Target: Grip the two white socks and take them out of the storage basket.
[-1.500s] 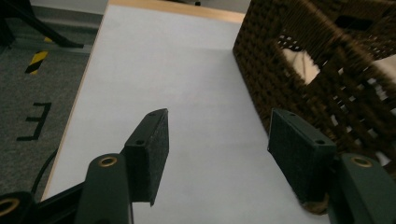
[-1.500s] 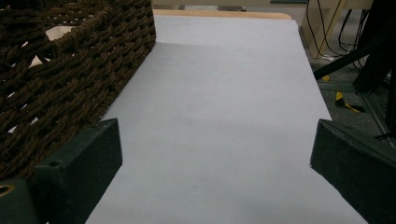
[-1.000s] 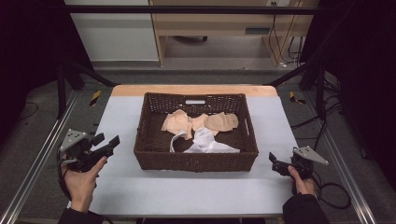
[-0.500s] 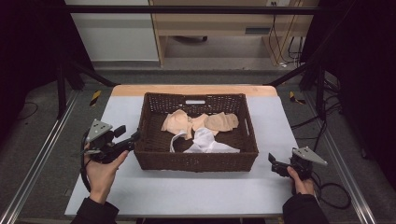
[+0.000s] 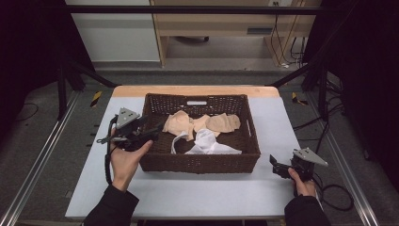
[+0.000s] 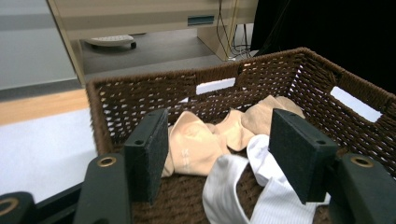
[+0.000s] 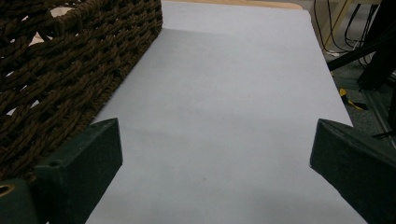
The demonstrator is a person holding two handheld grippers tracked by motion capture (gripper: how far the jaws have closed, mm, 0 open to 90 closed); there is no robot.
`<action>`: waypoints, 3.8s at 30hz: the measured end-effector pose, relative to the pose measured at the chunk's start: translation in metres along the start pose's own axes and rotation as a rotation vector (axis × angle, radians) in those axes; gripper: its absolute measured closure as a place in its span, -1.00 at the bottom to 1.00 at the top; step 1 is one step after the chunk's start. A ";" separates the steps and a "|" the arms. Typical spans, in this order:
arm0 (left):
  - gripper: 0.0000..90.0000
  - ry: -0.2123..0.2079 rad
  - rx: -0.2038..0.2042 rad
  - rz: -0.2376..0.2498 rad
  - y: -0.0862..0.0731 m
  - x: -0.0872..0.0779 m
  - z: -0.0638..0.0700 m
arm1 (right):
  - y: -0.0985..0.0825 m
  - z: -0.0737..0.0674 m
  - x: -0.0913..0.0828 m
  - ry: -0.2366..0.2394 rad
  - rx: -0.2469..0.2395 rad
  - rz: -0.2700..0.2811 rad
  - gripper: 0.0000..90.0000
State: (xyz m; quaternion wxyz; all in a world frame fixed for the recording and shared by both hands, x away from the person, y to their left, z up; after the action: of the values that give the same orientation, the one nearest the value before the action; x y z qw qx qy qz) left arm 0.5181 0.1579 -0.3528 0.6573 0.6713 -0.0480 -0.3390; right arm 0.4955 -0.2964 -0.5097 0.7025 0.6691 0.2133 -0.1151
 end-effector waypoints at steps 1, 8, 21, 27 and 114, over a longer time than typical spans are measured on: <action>-0.17 0.000 0.001 0.002 0.002 0.003 0.001 | 0.000 0.000 0.000 0.001 0.001 0.001 -0.94; -0.17 -0.011 0.014 -0.007 0.011 0.025 0.009 | 0.000 0.000 0.000 0.000 0.000 0.003 -0.94; -0.15 -0.001 0.056 -0.020 0.010 0.061 0.012 | 0.000 0.000 0.001 -0.001 0.001 0.001 -0.94; -0.15 0.009 0.058 -0.074 0.002 0.079 0.005 | 0.000 0.000 0.001 -0.001 0.000 0.000 -0.94; 0.95 -0.071 0.151 0.221 0.087 0.012 0.007 | 0.000 -0.001 0.001 0.010 -0.011 -0.005 -0.94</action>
State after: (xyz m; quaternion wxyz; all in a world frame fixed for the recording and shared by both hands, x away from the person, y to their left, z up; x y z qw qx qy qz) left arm 0.5568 0.1349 -0.2772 0.6362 0.6970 -0.1704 -0.2835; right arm 0.4965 -0.2953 -0.5106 0.7047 0.6653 0.2193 -0.1123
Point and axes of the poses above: each handheld gripper's, and its own axes: x roughly forward along the jaws, y roughly out of its top, z roughly to its right, the point moved 6 cm from there along x, roughly forward along the jaws, and after that the axes turned 5 degrees about -y, right-handed, at the moved point
